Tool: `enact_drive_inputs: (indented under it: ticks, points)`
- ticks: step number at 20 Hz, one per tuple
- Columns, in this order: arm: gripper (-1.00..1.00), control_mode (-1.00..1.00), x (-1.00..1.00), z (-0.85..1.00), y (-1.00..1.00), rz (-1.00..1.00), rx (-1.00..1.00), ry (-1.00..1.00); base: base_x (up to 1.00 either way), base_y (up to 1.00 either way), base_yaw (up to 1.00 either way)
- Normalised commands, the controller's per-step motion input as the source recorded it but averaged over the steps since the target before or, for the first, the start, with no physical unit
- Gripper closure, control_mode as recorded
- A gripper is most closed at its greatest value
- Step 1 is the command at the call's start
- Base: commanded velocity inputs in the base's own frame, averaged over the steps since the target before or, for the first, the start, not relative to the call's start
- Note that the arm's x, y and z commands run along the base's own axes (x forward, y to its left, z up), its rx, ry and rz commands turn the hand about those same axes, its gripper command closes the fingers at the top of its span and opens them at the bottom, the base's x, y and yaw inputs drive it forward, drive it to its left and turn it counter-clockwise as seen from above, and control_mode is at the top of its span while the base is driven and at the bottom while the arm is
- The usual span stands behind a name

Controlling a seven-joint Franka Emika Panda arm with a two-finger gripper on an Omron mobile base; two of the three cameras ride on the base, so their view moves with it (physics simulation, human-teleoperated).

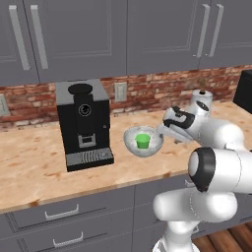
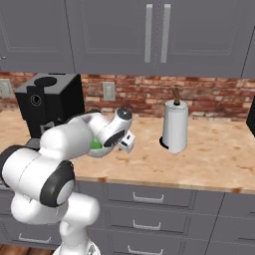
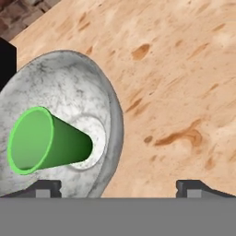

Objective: Place the cup inside the bowl on the dining table and move the bowl to any counter.

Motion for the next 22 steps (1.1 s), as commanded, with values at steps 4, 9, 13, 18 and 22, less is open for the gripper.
enact_drive_inputs:
  ticks: [4, 9, 13, 18, 22]
  points:
    - [-1.0, -1.0, -0.39, 0.09, -0.01, 0.0, 0.0, 0.0, 0.0, 0.0, 0.0]
    - [-1.0, -1.0, -0.4, 0.14, 0.0, 0.0, 0.0, 0.0, 0.0, 0.0, 0.0]
    - [-1.0, -1.0, -0.4, 0.19, 0.0, 0.0, 0.0, 0.0, 0.0, 0.0, 0.0]
    - [-1.0, -1.0, -0.39, 0.21, 0.0, 0.0, 0.0, 0.0, 0.0, 0.0, 0.0]
    - [-1.0, -1.0, -0.43, 0.12, 0.0, 0.01, 0.0, 0.0, 0.0, 0.0, 0.0]
